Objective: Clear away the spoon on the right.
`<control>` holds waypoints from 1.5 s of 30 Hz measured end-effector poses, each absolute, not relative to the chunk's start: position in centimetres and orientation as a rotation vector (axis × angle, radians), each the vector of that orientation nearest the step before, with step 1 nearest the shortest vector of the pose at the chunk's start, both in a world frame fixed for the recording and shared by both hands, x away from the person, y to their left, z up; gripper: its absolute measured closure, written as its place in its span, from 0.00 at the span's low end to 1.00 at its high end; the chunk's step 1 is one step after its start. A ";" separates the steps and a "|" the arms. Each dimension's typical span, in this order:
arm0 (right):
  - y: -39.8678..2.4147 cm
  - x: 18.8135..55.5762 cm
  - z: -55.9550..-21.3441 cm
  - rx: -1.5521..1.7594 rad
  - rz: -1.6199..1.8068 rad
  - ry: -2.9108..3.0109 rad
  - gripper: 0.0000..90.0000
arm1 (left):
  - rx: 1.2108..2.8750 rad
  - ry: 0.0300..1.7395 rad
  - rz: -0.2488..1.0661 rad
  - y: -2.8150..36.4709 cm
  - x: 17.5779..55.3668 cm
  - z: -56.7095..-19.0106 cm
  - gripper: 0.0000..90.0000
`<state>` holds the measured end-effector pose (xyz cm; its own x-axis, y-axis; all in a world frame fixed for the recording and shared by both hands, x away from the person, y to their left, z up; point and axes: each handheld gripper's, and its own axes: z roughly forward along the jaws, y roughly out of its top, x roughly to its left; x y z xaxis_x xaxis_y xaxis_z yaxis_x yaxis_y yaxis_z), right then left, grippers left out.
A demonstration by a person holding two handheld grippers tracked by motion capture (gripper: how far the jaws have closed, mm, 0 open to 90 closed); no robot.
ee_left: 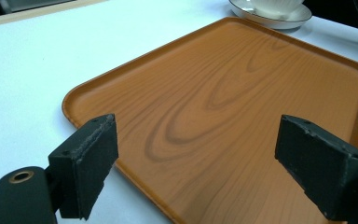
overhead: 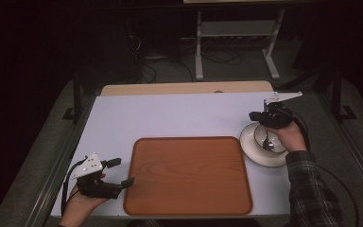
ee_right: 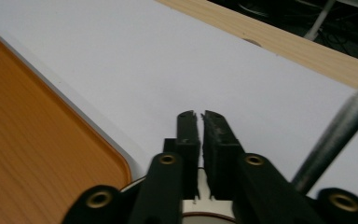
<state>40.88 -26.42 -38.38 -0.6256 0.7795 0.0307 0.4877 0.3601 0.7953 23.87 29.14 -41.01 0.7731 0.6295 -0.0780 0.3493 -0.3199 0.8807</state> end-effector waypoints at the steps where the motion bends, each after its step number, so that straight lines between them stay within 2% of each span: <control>1: -26.4 40.9 -38.4 1.113 1.148 2.275 0.96 | 1.938 0.741 0.342 29.1 23.9 -41.0 0.14; 3: -26.8 41.0 -38.4 1.127 1.161 2.270 1.00 | 1.936 0.741 0.341 29.1 23.9 -41.0 0.14; 45: -32.2 39.8 -39.1 1.343 1.091 2.120 1.00 | 1.943 0.737 0.351 29.2 23.8 -40.9 0.14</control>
